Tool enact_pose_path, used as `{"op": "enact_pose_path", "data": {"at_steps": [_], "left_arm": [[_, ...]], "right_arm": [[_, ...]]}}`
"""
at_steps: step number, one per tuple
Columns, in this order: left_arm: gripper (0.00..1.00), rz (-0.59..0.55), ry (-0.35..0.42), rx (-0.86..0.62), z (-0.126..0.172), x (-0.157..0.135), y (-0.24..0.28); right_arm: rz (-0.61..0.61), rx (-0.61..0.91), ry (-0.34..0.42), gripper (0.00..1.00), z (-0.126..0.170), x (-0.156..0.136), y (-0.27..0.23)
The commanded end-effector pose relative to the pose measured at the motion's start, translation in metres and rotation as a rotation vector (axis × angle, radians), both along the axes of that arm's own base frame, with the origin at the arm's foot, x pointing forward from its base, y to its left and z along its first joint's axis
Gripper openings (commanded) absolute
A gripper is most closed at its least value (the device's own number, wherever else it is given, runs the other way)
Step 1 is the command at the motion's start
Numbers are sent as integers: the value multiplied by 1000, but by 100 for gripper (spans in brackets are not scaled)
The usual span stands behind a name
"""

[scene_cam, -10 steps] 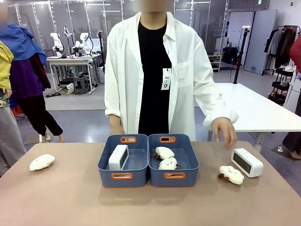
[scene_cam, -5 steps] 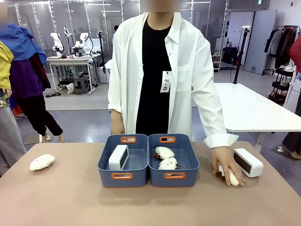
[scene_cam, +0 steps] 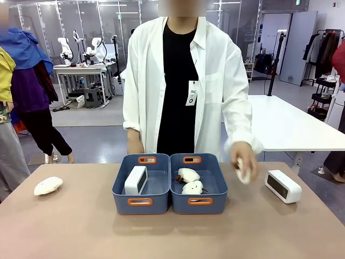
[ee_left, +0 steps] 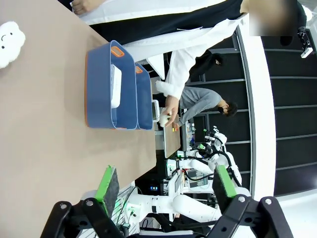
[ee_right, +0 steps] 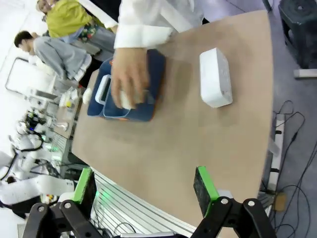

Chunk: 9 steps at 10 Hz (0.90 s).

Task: Sort the digital clocks into the basket.
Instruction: Pick up the Digital clock from the table and place it into the empty Plastic storage basket.

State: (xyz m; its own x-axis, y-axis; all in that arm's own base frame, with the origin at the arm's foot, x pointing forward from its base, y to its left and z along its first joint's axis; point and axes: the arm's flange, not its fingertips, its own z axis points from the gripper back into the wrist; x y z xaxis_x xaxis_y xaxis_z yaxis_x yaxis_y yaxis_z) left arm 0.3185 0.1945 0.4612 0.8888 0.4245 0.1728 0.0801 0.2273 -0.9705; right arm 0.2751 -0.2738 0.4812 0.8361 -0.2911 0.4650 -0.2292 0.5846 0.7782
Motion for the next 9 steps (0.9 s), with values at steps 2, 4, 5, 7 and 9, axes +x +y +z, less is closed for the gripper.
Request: {"op": "enact_pose_path", "data": {"at_steps": [2, 4, 5, 7, 9], "left_arm": [[97, -10, 16, -4, 4, -6, 0], [97, -10, 16, -4, 4, -6, 0], [97, -10, 16, -4, 4, -6, 0], [97, -10, 16, -4, 4, -6, 0], [97, -10, 16, -4, 4, -6, 0]], "right_arm": [[-73, 54, -36, 100, 13, -47, -84], [-69, 0, -72, 100, 29, -53, -85], [-50, -121, -72, 100, 37, -45, -72], [5, -435, -72, 100, 57, -24, -34], [83, -676, -79, 100, 55, 6, 17]]}}
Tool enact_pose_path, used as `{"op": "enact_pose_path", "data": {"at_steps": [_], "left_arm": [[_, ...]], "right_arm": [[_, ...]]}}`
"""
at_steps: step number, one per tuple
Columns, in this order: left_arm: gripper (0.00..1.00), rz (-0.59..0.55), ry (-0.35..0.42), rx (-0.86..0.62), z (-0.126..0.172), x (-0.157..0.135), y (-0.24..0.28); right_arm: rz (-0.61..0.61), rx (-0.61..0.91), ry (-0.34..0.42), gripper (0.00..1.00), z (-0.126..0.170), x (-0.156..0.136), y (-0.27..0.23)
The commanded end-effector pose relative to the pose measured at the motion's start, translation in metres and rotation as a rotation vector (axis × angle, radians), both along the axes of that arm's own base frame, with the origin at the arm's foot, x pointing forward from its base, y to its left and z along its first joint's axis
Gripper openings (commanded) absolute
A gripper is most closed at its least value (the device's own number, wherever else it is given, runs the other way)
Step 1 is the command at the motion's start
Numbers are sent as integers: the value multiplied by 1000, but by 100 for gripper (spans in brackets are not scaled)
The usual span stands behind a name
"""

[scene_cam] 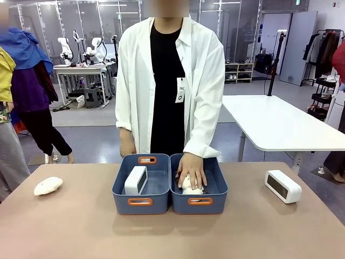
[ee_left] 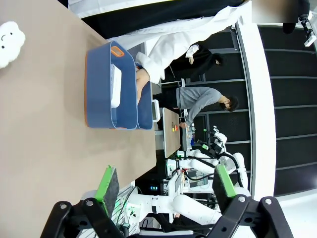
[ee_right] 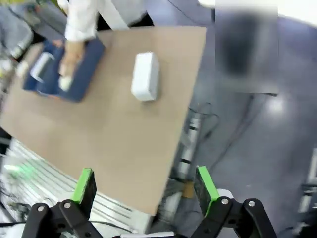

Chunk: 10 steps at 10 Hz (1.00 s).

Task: Sort the digital clocks into the basket.
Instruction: Pick up the Digital clock from the table and place it into the empty Plastic storage basket.

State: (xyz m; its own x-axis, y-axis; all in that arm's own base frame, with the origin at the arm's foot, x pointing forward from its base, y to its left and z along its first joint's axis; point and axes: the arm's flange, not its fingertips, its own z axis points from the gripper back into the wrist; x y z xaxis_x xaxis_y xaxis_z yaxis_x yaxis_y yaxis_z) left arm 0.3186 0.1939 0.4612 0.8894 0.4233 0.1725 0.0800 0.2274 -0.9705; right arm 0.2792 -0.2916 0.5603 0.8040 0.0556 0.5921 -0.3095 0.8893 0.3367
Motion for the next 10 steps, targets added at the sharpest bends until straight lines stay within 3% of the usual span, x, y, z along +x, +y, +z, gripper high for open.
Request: {"op": "enact_pose_path", "data": {"at_steps": [1, 5, 7, 8, 9, 10], "left_arm": [[97, -9, 15, -4, 4, -6, 0], [97, -9, 15, -4, 4, -6, 0], [97, -9, 15, -4, 4, -6, 0], [97, -9, 15, -4, 4, -6, 0], [97, -9, 15, -4, 4, -6, 0], [97, -9, 15, -4, 4, -6, 0]], "right_arm": [[94, -197, 9, 100, -35, 23, 71], [228, -331, 92, 100, -114, 83, 169], [259, -367, 115, 100, -154, 101, 182], [265, -395, 74, 100, -159, 104, 184], [268, -301, 90, 100, -153, 97, 183], [285, -363, 94, 100, -155, 102, 188]]}}
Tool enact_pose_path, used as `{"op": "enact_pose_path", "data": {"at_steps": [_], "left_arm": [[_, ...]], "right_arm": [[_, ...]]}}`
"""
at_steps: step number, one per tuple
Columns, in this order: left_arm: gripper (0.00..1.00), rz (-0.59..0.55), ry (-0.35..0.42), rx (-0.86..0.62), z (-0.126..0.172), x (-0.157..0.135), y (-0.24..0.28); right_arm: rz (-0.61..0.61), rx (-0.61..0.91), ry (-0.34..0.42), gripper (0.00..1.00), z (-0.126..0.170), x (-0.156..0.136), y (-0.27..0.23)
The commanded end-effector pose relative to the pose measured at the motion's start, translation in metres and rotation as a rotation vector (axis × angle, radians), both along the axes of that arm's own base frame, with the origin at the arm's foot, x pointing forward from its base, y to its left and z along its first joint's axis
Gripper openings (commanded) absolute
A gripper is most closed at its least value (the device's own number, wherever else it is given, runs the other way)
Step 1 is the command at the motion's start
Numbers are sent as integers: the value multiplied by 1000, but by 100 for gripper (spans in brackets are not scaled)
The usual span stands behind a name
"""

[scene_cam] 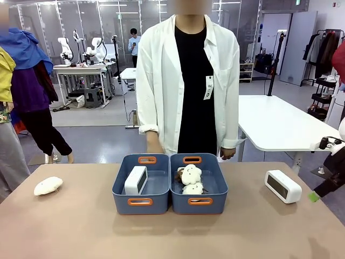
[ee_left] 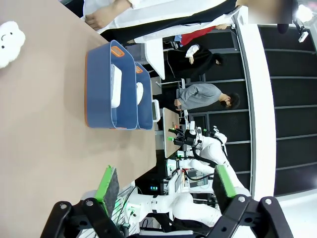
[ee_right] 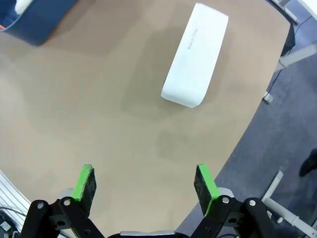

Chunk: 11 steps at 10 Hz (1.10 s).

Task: Sort the digital clocks into the basket.
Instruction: Pick up the Digital clock from the table and place it into the empty Plastic storage basket.

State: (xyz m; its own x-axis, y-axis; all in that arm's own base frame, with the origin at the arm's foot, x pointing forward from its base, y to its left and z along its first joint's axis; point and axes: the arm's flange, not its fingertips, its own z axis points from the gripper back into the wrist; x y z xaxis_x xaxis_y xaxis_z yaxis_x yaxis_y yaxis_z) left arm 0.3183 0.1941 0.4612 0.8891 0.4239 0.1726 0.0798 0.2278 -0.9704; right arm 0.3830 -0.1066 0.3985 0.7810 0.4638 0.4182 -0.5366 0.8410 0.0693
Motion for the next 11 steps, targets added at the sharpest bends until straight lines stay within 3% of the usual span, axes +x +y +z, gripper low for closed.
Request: {"op": "enact_pose_path", "data": {"at_steps": [1, 3, 4, 8, 11], "left_arm": [[97, -9, 15, -5, 4, -6, 0], [97, -9, 15, -5, 4, -6, 0], [97, -9, 15, -5, 4, -6, 0], [97, -9, 15, -5, 4, -6, 0], [97, -9, 15, -5, 4, -6, 0]], "right_arm": [[5, -9, -7, 100, 6, -2, 3], [3, 0, -4, 100, 1, 0, 0], [16, -40, 17, 100, 17, 11, -6], [-3, -71, 185, 100, 6, 105, 47], [-51, -159, 191, 100, -28, 139, 61]]}}
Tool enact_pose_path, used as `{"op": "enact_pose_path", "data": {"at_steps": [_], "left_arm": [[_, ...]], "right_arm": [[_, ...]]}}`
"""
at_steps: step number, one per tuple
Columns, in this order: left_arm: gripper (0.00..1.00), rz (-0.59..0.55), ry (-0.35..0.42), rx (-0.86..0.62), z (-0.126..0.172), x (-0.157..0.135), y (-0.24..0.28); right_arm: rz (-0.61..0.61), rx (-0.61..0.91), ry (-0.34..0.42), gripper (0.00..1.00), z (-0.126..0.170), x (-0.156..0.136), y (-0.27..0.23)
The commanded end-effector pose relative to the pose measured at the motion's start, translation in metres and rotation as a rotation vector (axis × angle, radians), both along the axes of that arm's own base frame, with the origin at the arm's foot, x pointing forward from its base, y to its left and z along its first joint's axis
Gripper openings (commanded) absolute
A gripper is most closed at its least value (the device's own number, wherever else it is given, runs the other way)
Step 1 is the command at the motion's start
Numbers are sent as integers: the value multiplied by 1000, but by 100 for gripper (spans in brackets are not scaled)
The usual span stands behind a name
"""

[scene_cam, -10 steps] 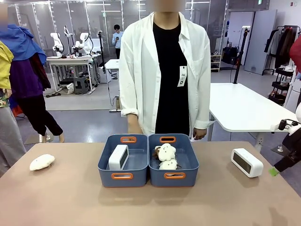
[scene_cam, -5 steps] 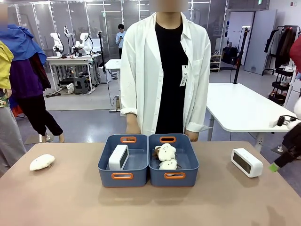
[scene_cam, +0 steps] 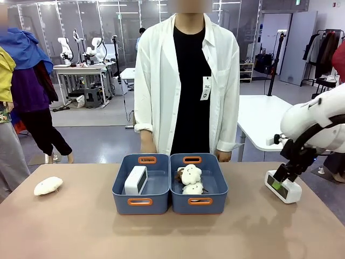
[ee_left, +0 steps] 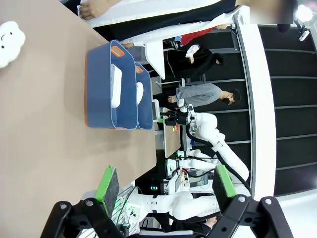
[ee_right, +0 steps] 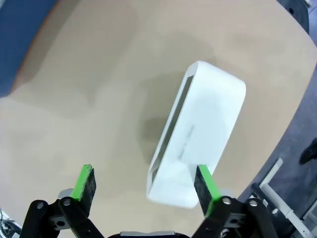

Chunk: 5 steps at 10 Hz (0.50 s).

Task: Sort the digital clocks into the basket.
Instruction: Pick up the Digital clock from the table and place it into the empty Plastic storage basket.

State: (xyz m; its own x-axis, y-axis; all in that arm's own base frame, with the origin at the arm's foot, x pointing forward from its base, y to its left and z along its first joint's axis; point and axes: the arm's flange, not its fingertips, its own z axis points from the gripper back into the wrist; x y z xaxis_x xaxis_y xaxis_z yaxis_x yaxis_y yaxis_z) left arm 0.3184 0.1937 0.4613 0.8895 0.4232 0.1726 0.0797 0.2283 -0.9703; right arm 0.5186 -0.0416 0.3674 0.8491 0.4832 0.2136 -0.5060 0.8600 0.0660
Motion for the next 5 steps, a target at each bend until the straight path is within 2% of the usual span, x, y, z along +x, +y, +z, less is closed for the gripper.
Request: {"op": "enact_pose_path", "data": {"at_steps": [1, 3, 5], "left_arm": [[97, -9, 15, -5, 4, -6, 0], [97, -9, 15, -5, 4, -6, 0], [97, -9, 15, -5, 4, -6, 0]], "right_arm": [[-38, -97, -12, 100, 3, 8, -7], [-48, -121, -27, 100, 5, 11, -9], [-81, -118, 19, 100, -14, 22, -18]]}}
